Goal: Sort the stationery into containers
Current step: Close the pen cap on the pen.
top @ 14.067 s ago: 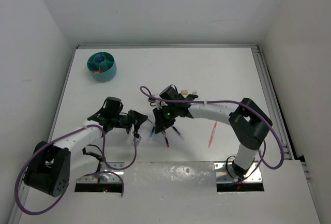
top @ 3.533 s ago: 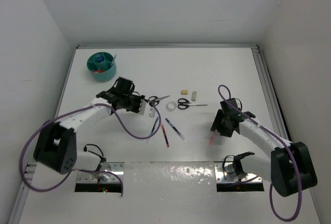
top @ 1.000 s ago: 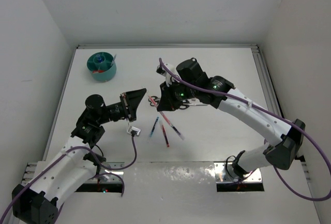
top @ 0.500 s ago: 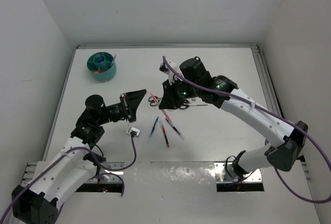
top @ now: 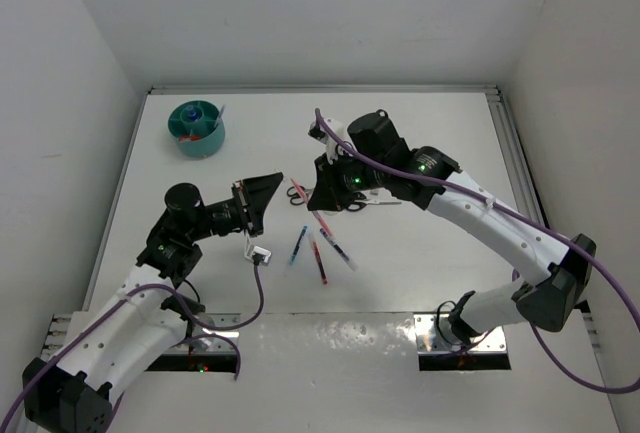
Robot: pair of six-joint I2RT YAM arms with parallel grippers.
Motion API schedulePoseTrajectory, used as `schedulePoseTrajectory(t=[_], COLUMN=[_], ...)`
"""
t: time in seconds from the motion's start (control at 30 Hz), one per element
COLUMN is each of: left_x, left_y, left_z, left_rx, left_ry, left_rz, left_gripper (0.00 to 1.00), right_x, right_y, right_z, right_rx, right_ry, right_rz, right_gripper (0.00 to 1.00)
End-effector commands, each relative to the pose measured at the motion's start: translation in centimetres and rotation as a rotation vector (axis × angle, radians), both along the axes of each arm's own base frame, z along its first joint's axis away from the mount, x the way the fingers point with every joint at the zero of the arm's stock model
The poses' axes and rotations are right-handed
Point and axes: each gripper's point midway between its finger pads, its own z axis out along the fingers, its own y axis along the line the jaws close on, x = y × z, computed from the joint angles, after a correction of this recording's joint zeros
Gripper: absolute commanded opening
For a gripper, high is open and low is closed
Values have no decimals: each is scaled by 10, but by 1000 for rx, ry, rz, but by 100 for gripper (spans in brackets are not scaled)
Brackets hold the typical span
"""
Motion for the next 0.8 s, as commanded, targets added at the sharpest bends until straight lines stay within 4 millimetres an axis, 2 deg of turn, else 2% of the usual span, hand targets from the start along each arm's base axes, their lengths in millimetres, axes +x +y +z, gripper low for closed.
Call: schedulePoseTrajectory(t=[0.0, 0.4, 0.77], left_x=[-6, -3, 3], left_y=[-3, -4, -2], left_z=[9, 10, 13], left_rx=[35, 47, 51], left_ry=[-124, -143, -155], left_rz=[-36, -33, -6], left_gripper=[0, 0, 0], right_x=[4, 3, 4], right_y=[0, -2, 3], right_z=[16, 22, 17], right_rx=[44, 56, 57], right_ry=[-61, -70, -48], right_rz=[-1, -8, -2], right_gripper=[0, 0, 0])
